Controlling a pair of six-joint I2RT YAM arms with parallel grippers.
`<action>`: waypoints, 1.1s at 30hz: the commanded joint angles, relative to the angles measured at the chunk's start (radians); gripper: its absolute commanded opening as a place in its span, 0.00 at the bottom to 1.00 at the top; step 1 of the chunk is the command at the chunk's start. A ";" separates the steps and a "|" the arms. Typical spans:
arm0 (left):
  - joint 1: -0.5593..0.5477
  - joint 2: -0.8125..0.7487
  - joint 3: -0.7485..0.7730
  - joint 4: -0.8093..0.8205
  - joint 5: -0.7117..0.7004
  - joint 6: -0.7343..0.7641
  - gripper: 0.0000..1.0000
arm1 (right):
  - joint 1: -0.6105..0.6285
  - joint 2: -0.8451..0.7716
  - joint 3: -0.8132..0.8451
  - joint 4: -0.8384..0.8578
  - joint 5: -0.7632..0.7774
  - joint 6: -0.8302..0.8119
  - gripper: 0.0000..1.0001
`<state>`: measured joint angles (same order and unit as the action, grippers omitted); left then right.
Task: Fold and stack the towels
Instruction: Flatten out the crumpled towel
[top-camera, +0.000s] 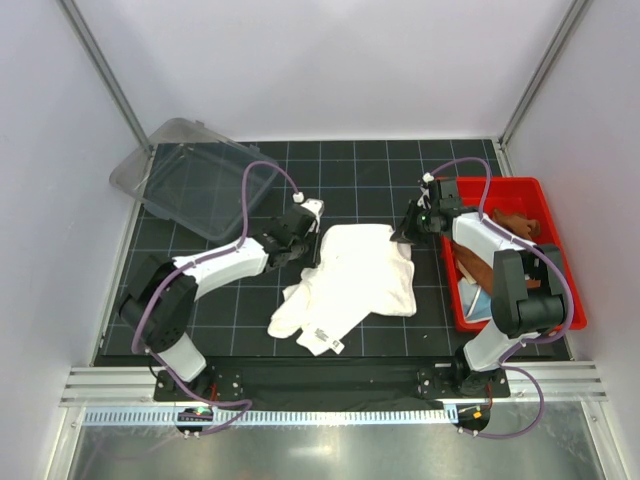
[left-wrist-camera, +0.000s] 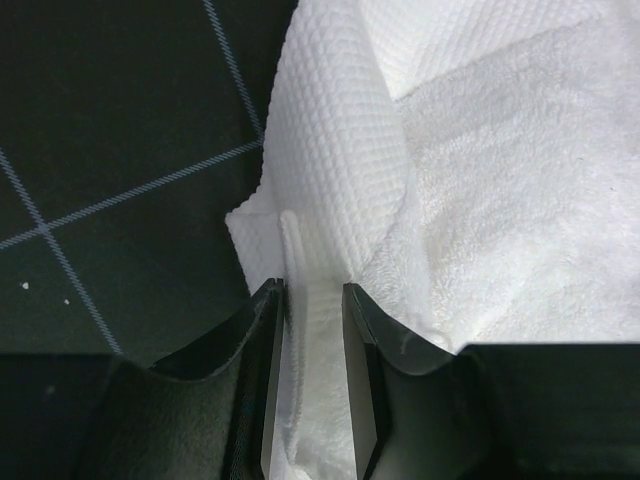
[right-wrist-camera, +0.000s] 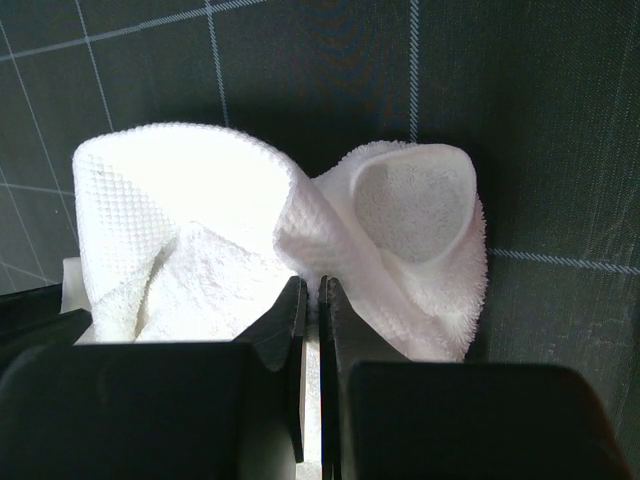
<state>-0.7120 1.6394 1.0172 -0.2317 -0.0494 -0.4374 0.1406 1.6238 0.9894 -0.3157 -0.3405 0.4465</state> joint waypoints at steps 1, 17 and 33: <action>0.025 0.007 0.000 0.074 0.046 -0.015 0.34 | 0.002 -0.005 0.032 -0.010 0.015 -0.023 0.01; 0.088 0.063 0.006 0.068 0.083 -0.032 0.28 | 0.001 -0.010 0.046 -0.028 0.029 -0.034 0.01; 0.085 -0.444 0.354 -0.258 0.034 0.078 0.00 | 0.011 -0.471 0.369 -0.309 0.244 -0.124 0.01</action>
<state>-0.6239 1.3945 1.2716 -0.4370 -0.0418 -0.4053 0.1482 1.3048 1.2499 -0.5804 -0.1413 0.3614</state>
